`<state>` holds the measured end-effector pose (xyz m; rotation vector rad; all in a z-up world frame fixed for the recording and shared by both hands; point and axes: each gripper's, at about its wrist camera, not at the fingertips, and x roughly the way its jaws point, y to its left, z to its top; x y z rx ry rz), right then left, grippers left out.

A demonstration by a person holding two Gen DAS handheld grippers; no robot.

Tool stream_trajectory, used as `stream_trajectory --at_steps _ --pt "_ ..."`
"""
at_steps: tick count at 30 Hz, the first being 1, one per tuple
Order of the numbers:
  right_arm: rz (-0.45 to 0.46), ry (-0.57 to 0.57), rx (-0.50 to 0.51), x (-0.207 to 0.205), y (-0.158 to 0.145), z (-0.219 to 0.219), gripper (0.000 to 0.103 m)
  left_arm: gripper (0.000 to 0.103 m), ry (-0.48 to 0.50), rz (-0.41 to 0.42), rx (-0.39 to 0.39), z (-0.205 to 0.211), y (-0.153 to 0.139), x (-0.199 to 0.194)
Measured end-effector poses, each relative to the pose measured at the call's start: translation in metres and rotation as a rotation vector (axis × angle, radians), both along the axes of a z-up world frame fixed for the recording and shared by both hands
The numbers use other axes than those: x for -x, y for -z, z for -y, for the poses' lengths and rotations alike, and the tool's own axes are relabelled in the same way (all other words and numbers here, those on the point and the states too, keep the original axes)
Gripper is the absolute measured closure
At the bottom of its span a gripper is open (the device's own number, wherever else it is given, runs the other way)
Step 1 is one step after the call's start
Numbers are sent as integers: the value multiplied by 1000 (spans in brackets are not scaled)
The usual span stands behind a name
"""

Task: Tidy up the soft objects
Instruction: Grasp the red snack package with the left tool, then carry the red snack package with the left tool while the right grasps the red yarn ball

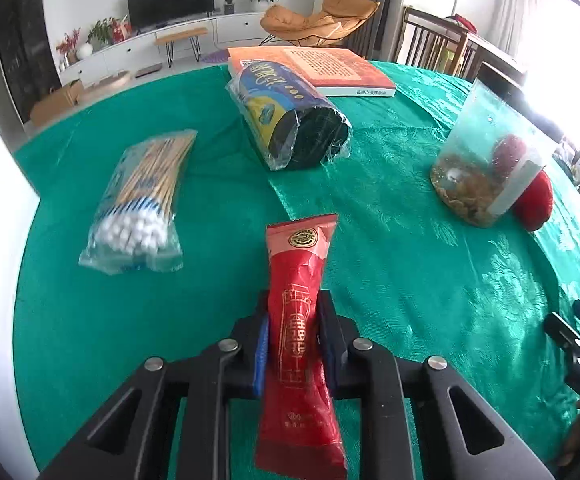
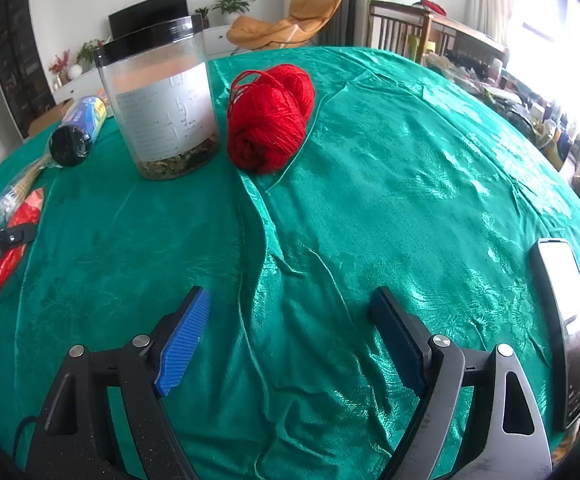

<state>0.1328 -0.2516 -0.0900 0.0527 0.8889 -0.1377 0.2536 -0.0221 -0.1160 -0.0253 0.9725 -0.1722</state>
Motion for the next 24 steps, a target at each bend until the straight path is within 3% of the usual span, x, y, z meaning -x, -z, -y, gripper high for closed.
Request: stream_trajectory --at_steps 3,6,7,10,13,15,18,24 --pt "12 -2 -27 1 -1 3 18 84 -15 3 15 -6 -2 13" --pt "74 -16 -227 -7 -9 32 22 84 -25 17 28 -11 -4 20" --pt "72 5 -238 -13 -14 38 22 84 -24 20 27 -12 -5 22" --pt "115 39 -320 -48 -42 58 22 84 -25 24 34 -11 -7 20" --pt "65 59 -405 -100 -51 68 23 84 -30 18 44 -11 -7 23" --pt "-2 54 -418 -130 -42 66 40 84 -25 13 42 -11 -5 27" --pt "-120 20 -494 -158 -12 62 56 84 -15 12 35 -11 -4 29" --pt "19 85 -407 -127 -49 71 60 84 -41 78 80 -18 -34 40"
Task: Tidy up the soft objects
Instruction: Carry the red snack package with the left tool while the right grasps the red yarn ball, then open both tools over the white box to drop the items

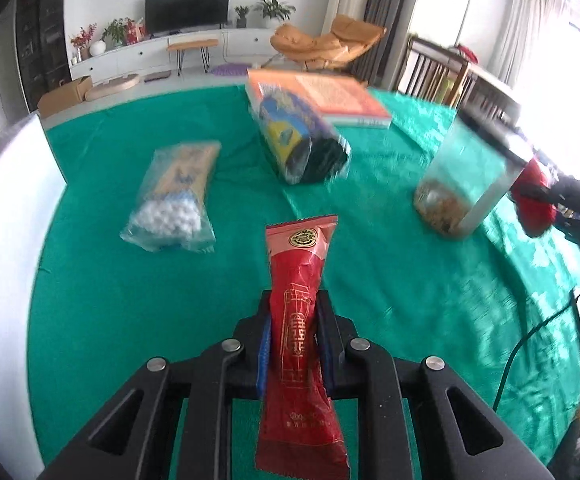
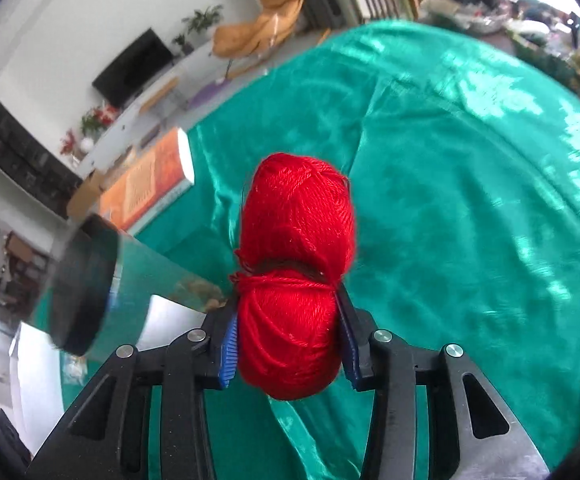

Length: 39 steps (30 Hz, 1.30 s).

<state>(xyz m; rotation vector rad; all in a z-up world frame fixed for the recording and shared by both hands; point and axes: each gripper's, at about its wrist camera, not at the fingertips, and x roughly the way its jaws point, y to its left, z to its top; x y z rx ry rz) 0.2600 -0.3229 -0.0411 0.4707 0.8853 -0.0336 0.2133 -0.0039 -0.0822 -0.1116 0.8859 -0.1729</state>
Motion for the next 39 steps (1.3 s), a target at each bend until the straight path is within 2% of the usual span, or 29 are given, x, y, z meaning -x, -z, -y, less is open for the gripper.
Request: stream_trajectory --at_steps 4,7,11,16,19,22,25,28,29,31,32,34,35,36,39 --pt "99 -30 139 35 -49 -4 60 84 -11 69 -20 1 -32 15" --pt "138 -82 182 53 -74 -17 60 84 -26 110 -45 0 -52 28" --pt "175 -172 194 77 -95 -51 60 84 -39 146 -83 -7 -70 44" --pt "222 -313 167 101 -113 -118 60 84 -77 173 -83 -37 -90 69" --pt "253 -416 136 116 -121 -170 60 84 -115 177 -38 -78 -102 93" --pt "269 -547 40 136 -128 -235 60 84 -192 186 -22 -134 -113 124" --pt "278 -706 -59 157 -132 -306 59 84 -316 185 -78 -200 -117 160" --pt "265 -856 -145 181 -130 -374 58 83 -445 141 -144 -252 -110 185" --pt "252 -909 -166 190 -126 -396 54 82 -502 118 -168 -273 -104 194" --pt "221 -1009 -187 204 -116 -434 39 78 -566 55 -194 -300 -89 201" --pt "200 -1052 -179 209 -110 -447 34 71 -599 5 -190 -315 -78 204" --pt "186 -1093 -130 218 -98 -457 34 44 -636 -38 -170 -332 -65 209" --pt "197 -1093 -101 221 -93 -454 34 22 -663 -39 -163 -336 -60 212" --pt "209 -1067 -59 221 -86 -444 34 10 -683 -21 -159 -336 -60 215" --pt "235 -961 47 211 -68 -405 34 7 -679 55 -131 -320 -67 215"
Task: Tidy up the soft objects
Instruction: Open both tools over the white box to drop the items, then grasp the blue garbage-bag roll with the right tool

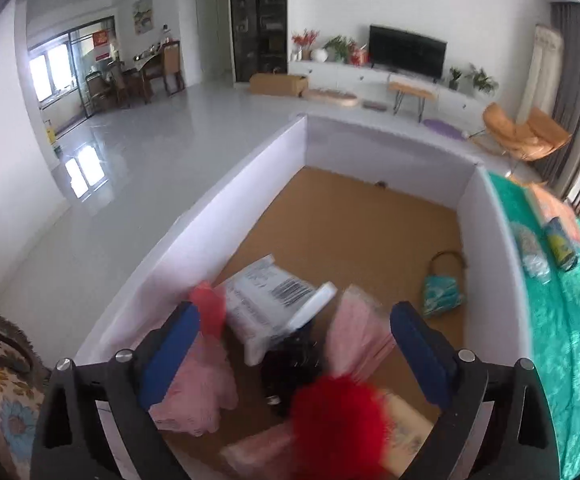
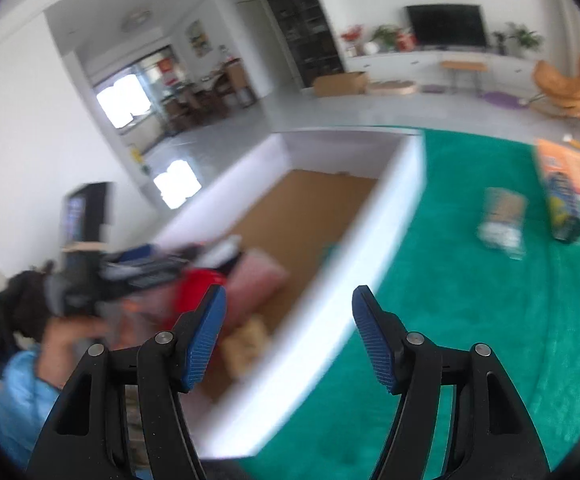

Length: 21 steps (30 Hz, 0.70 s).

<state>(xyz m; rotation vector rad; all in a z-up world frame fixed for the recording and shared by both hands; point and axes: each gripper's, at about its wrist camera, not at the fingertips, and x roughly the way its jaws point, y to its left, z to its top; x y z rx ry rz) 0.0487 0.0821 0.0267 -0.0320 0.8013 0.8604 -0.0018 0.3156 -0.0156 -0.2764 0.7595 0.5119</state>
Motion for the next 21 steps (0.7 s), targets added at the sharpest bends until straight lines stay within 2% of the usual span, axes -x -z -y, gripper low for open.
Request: stream_trajectory --at_steps 2,5,8,11,14,15,17,21 --pt "48 107 73 -7 19 28 34 7 64 30 18 19 -6 -8" --pt "131 353 268 -27 62 91 34 7 190 76 40 60 -18 -19" --pt "116 545 387 -42 97 150 34 7 343 109 60 118 -28 -29" --pt "70 667 384 -39 119 197 34 5 509 93 87 182 -24 -37" --pt "3 755 337 -42 125 227 34 5 641 -1 56 245 1 -58" --pt "1 765 310 -42 123 229 34 5 661 -28 47 260 12 -66" --pt "3 785 335 -40 122 229 34 5 664 -79 45 276 35 -86" --pt "-26 776 363 -40 125 224 32 5 582 -105 0 283 62 -116"
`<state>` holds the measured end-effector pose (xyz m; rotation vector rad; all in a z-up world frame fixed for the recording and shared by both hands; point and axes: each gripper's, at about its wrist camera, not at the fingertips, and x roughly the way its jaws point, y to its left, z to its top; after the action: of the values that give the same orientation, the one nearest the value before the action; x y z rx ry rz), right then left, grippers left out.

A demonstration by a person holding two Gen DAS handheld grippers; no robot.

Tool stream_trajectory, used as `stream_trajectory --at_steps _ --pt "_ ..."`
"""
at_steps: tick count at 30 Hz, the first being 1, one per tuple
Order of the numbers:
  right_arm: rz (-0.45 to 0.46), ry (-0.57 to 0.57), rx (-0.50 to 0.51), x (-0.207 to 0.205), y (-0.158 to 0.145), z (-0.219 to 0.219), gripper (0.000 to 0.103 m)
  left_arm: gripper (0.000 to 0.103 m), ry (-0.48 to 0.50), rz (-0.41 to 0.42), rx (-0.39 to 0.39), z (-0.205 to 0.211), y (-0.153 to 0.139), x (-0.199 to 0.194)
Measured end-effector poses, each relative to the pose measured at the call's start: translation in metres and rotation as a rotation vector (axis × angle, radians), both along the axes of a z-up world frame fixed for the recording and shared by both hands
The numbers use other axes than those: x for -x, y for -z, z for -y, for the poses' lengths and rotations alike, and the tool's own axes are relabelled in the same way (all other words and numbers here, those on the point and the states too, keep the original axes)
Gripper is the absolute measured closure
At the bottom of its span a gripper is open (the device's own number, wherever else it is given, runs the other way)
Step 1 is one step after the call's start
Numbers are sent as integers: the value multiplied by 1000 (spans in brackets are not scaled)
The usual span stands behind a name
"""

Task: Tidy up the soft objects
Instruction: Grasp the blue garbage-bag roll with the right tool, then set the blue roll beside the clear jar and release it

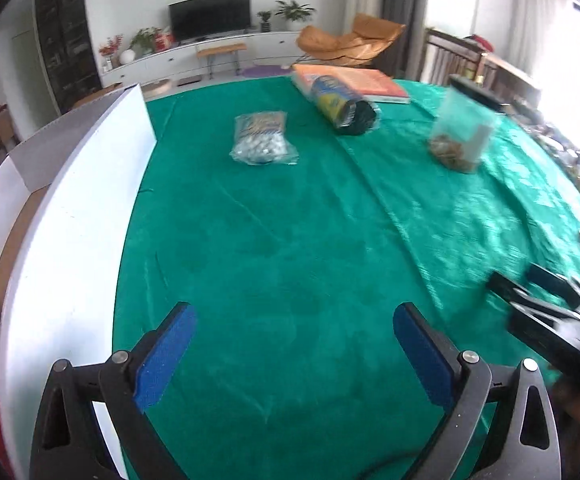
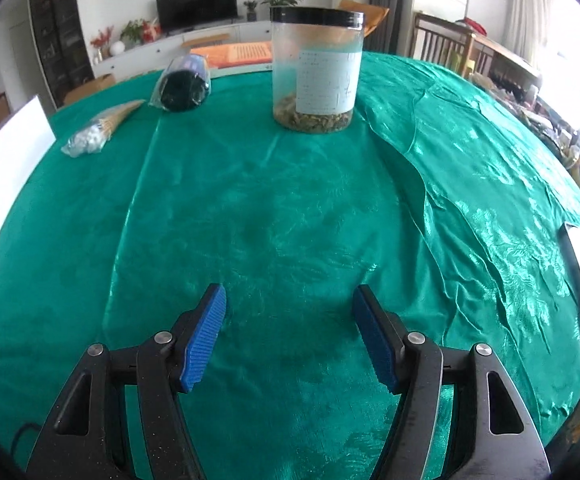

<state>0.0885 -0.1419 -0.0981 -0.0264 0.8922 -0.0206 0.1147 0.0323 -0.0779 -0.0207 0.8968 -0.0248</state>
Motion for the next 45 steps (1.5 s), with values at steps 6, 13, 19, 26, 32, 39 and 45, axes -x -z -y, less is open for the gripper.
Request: stream_trajectory --at_steps 6,13,19,26,32,39,45 --pt "0 25 -8 -4 3 14 20 5 -89 -22 -46 -20 39 -49" --pt "2 36 -8 -6 5 15 19 0 -108 -22 -20 -33 55 -69" --pt "-2 35 -8 -7 4 14 18 0 -113 -29 2 -40 55 -73" --pt "109 -192 28 -48 -49 -33 19 0 -113 -29 2 -40 56 -75" --pt "56 -285 -20 -171 -85 -80 19 0 -114 -29 2 -39 55 -73" --pt "-94 -239 -5 -280 -47 -108 21 0 -114 -29 2 -39 55 -72" --pt "-114 -253 -12 -280 -19 -101 48 0 -114 -29 1 -38 54 -69"
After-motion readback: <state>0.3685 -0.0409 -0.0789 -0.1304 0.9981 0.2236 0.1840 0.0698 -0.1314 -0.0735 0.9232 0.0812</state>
